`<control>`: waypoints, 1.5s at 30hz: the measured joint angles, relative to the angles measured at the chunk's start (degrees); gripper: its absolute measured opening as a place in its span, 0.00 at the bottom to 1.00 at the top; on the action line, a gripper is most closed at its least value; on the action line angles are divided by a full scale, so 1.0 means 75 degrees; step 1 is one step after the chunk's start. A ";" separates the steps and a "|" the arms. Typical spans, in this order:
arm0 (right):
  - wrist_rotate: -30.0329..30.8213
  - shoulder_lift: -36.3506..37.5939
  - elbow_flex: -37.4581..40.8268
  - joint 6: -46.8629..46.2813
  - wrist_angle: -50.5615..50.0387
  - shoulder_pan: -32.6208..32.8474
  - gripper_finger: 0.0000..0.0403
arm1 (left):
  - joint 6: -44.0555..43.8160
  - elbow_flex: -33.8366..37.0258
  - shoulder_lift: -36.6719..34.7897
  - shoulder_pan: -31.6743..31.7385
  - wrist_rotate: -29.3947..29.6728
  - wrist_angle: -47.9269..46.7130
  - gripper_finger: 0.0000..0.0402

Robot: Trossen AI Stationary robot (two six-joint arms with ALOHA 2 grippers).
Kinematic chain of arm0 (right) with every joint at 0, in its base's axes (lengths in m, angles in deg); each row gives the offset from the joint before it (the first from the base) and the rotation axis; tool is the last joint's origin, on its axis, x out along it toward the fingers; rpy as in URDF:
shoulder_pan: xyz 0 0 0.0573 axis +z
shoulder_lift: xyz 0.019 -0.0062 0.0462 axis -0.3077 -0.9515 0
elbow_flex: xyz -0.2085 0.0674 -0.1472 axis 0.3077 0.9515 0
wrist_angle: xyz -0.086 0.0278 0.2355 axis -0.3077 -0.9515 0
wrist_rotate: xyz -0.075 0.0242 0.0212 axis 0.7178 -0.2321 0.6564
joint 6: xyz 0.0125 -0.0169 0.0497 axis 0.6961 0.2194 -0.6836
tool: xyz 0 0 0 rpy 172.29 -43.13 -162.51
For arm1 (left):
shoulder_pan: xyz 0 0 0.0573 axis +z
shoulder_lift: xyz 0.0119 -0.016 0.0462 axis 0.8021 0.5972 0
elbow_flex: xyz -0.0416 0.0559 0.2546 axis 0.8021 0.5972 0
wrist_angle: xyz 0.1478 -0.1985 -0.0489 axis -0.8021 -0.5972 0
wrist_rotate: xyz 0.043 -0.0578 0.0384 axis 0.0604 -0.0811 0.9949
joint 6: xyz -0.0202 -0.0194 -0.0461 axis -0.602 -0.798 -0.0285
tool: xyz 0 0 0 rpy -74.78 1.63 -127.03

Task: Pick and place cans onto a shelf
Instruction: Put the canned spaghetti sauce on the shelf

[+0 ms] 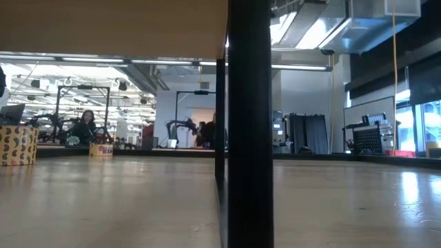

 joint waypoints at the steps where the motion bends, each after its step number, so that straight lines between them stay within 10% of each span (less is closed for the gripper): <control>1: -0.0001 -0.0034 0.0000 0.0000 0.0021 0.0000 0.02 | 0.0000 0.0000 0.0000 0.0000 0.0000 0.0000 0.00; 45: -0.0179 -0.0406 -0.1330 0.1044 -0.0015 -0.0020 0.15 | 0.0023 0.0000 0.0003 0.0000 0.0006 0.0000 0.00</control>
